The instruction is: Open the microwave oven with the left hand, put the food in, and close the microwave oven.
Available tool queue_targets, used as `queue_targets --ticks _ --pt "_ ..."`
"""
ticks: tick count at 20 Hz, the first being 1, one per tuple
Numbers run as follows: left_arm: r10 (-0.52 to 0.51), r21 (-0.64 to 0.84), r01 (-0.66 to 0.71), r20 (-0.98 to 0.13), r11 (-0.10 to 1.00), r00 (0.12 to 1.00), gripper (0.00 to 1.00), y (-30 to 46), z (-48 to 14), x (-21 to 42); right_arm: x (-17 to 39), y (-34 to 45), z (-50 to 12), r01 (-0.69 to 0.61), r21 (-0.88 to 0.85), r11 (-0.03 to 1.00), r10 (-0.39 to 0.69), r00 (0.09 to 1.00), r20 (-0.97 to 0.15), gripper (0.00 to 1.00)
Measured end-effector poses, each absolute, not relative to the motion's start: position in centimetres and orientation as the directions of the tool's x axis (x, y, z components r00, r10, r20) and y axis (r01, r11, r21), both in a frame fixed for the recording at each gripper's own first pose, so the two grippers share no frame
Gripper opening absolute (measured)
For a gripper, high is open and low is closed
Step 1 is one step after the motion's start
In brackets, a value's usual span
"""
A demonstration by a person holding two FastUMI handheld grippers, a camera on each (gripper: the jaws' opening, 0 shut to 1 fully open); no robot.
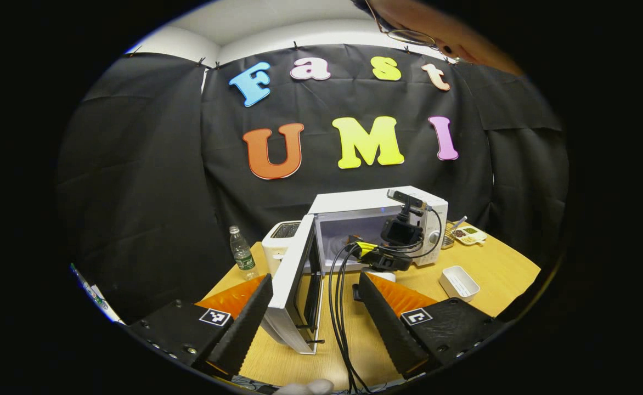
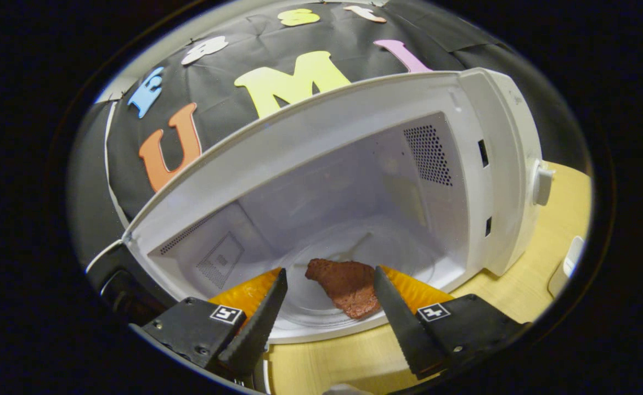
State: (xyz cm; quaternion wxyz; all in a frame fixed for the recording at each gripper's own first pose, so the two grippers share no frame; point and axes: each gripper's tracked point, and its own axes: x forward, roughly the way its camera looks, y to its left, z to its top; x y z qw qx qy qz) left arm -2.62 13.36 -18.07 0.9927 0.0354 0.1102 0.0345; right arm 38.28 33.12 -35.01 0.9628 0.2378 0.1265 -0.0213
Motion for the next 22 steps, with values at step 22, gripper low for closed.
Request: queue_targets --ticks 22 --pt "0.241 0.028 -0.240 -0.169 0.970 0.956 0.96 24.9 -18.6 -2.4 8.0 8.2 -14.7 -0.062 0.041 0.997 0.071 0.963 -0.261 1.00"
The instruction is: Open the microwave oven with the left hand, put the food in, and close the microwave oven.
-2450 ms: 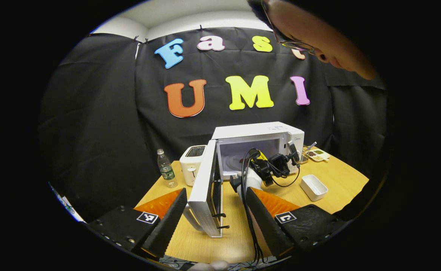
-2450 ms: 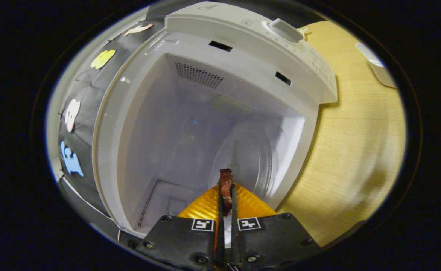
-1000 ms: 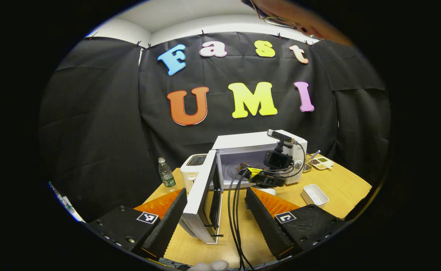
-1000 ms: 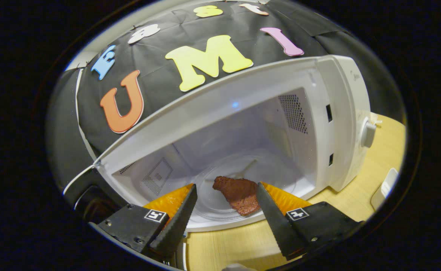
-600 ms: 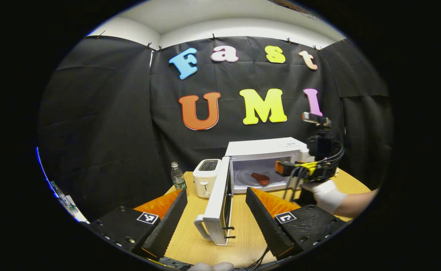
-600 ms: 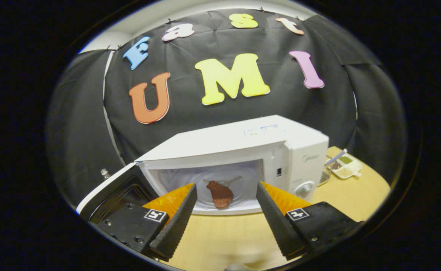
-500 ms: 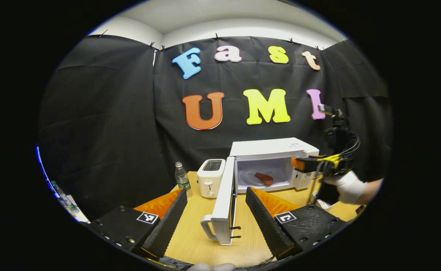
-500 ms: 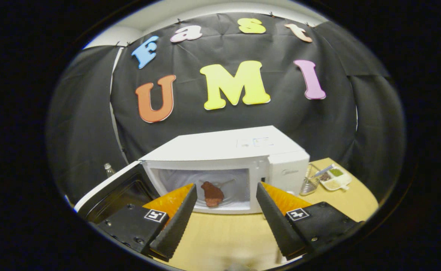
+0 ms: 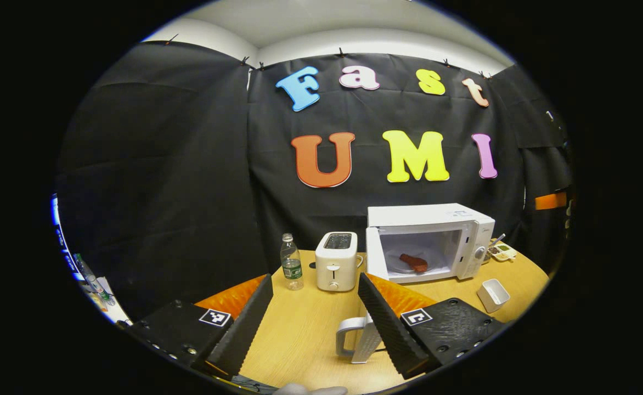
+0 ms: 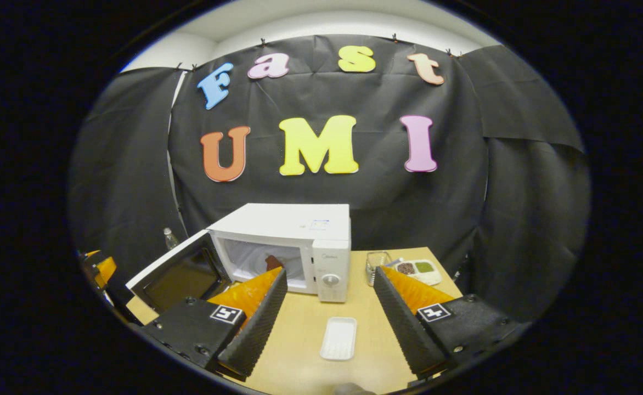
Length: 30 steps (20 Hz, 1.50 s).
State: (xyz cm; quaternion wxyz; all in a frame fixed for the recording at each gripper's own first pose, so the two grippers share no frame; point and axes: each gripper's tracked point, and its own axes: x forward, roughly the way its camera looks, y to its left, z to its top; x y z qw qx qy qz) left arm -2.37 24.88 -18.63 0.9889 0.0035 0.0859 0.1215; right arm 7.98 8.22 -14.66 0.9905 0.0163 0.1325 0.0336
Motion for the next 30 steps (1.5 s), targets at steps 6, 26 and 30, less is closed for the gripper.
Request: queue_targets --ticks 6,26,30 --pt "0.256 0.019 -0.258 -0.206 0.966 0.944 0.91 26.7 -21.5 -2.1 3.9 6.2 -15.1 -0.050 0.036 0.998 0.059 0.951 -0.303 0.91" --pt "0.137 0.000 -0.144 -0.304 0.990 0.943 0.00 24.5 -29.9 1.0 2.5 4.3 -13.2 0.014 0.129 0.992 0.027 0.948 -0.316 0.91" --pt "0.076 -0.012 -0.084 -0.307 0.996 0.949 0.00 22.6 -30.2 0.8 1.4 4.3 -13.6 0.028 0.147 0.989 0.022 0.944 -0.329 1.00"
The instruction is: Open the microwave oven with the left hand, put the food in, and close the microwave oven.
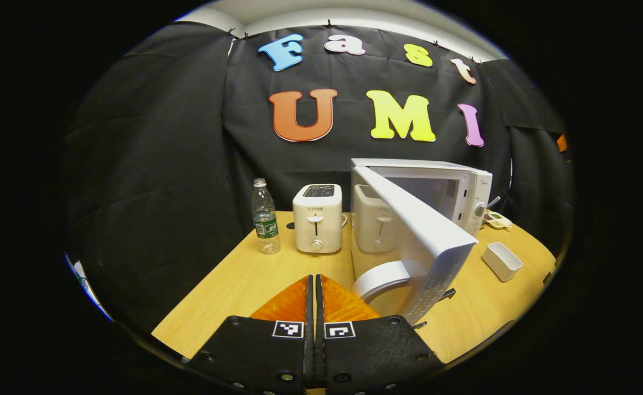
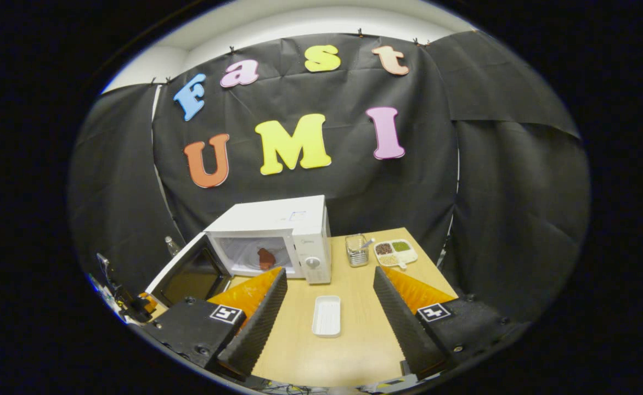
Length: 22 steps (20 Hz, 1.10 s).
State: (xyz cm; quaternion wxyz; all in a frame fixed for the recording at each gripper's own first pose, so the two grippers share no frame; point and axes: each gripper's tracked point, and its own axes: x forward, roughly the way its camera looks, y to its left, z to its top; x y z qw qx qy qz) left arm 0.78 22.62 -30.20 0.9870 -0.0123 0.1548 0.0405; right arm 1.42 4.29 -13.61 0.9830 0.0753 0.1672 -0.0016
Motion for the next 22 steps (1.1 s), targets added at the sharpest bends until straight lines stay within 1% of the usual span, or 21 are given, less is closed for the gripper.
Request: queue_targets --ticks 1,2,3,11,12,13,14,15,16,17,18,19,20,21,22 --pt "0.061 -0.013 -0.068 -0.307 0.998 0.950 0.00 21.8 -30.3 0.7 1.4 4.1 -13.5 0.030 0.145 0.989 0.020 0.943 -0.331 0.91" --pt "0.043 -0.017 -0.050 -0.306 0.999 0.951 0.00 20.7 -30.2 0.7 1.4 3.8 -13.5 0.034 0.145 0.989 0.016 0.944 -0.331 1.00" --pt "0.021 -0.025 -0.030 -0.308 0.999 0.951 0.00 19.6 -30.1 0.7 1.4 3.5 -13.4 0.038 0.147 0.988 0.013 0.944 -0.330 0.91" --pt "-0.152 -0.043 0.146 -0.294 0.988 0.944 0.00 8.8 -29.5 2.5 1.8 0.8 -13.1 0.052 0.151 0.987 0.002 0.942 -0.335 0.90" --pt "-0.171 -0.039 0.167 -0.290 0.985 0.942 0.00 7.6 -29.3 3.1 1.9 0.3 -13.0 0.056 0.150 0.987 -0.002 0.942 -0.336 1.00" --pt "-0.194 -0.043 0.190 -0.287 0.981 0.938 0.00 6.4 -29.3 3.6 2.0 -0.1 -13.2 0.059 0.150 0.987 -0.005 0.940 -0.340 1.00" --pt "-0.216 -0.047 0.211 -0.284 0.976 0.934 0.00 5.2 -29.3 4.2 2.2 -0.5 -13.1 0.063 0.151 0.986 -0.008 0.940 -0.340 0.91" --pt "-0.233 -0.045 0.230 -0.284 0.972 0.930 0.00 4.1 -29.2 4.8 2.4 -1.0 -13.1 0.069 0.150 0.986 -0.014 0.940 -0.341 1.00" --pt "-0.249 -0.042 0.248 -0.282 0.968 0.927 0.00 3.1 -29.2 5.5 2.6 -1.5 -13.0 0.071 0.149 0.986 -0.016 0.940 -0.341 0.91" --pt "-0.264 -0.041 0.263 -0.278 0.964 0.924 0.00 2.2 -29.0 6.1 2.7 -1.8 -13.1 0.072 0.149 0.986 -0.017 0.939 -0.342 1.00" --pt "-0.278 -0.043 0.277 -0.274 0.960 0.920 0.00 1.3 -29.0 6.9 2.9 -2.3 -13.2 0.077 0.147 0.986 -0.022 0.938 -0.346 1.00" --pt "-0.291 -0.046 0.290 -0.274 0.956 0.917 0.00 0.5 -29.1 7.7 3.1 -2.9 -13.3 0.084 0.142 0.986 -0.029 0.937 -0.349 0.91" --pt "-0.300 -0.047 0.299 -0.275 0.953 0.913 0.00 -0.2 -29.3 8.6 3.2 -3.5 -13.3 0.093 0.137 0.986 -0.039 0.936 -0.351 1.00" --pt "-0.310 -0.052 0.308 -0.275 0.950 0.910 0.00 -0.9 -29.4 9.2 3.4 -4.0 -13.2 0.102 0.137 0.985 -0.048 0.935 -0.351 1.00" --pt "-0.318 -0.057 0.315 -0.273 0.947 0.908 0.10 -1.5 -29.3 10.0 3.7 -4.5 -13.2 0.110 0.138 0.984 -0.055 0.933 -0.355 0.91"
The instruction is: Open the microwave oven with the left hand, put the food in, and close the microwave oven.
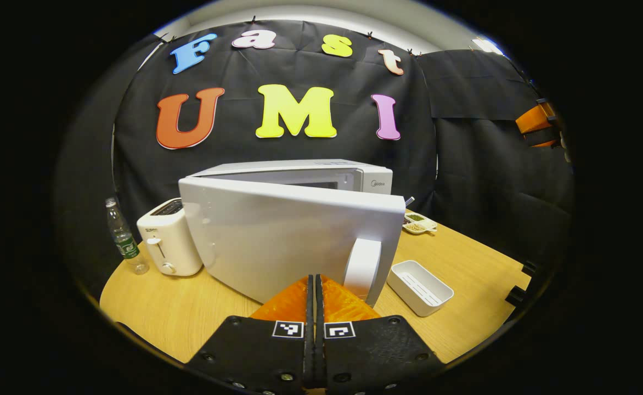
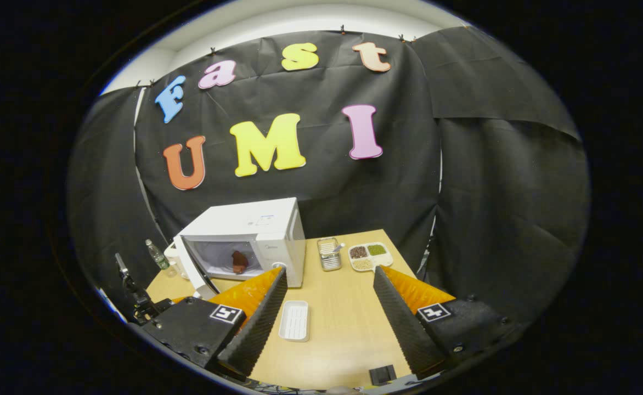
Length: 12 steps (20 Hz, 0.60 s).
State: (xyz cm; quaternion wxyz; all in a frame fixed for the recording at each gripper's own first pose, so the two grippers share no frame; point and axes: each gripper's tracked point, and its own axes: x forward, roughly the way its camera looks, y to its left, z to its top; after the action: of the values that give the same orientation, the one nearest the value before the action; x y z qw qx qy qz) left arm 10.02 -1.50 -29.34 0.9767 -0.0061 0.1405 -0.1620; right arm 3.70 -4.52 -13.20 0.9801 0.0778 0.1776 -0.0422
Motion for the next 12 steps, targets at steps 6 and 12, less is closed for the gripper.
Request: queue_targets --ticks 6,12 --pt "-0.352 -0.081 0.343 -0.266 0.936 0.897 0.00 -4.7 -29.8 14.6 5.4 -7.6 -13.7 0.169 0.126 0.978 -0.111 0.919 -0.379 1.00" --pt "-0.360 -0.070 0.354 -0.262 0.933 0.896 0.00 -6.5 -30.0 18.6 7.4 -9.2 -13.3 0.201 0.115 0.973 -0.144 0.914 -0.380 0.91"
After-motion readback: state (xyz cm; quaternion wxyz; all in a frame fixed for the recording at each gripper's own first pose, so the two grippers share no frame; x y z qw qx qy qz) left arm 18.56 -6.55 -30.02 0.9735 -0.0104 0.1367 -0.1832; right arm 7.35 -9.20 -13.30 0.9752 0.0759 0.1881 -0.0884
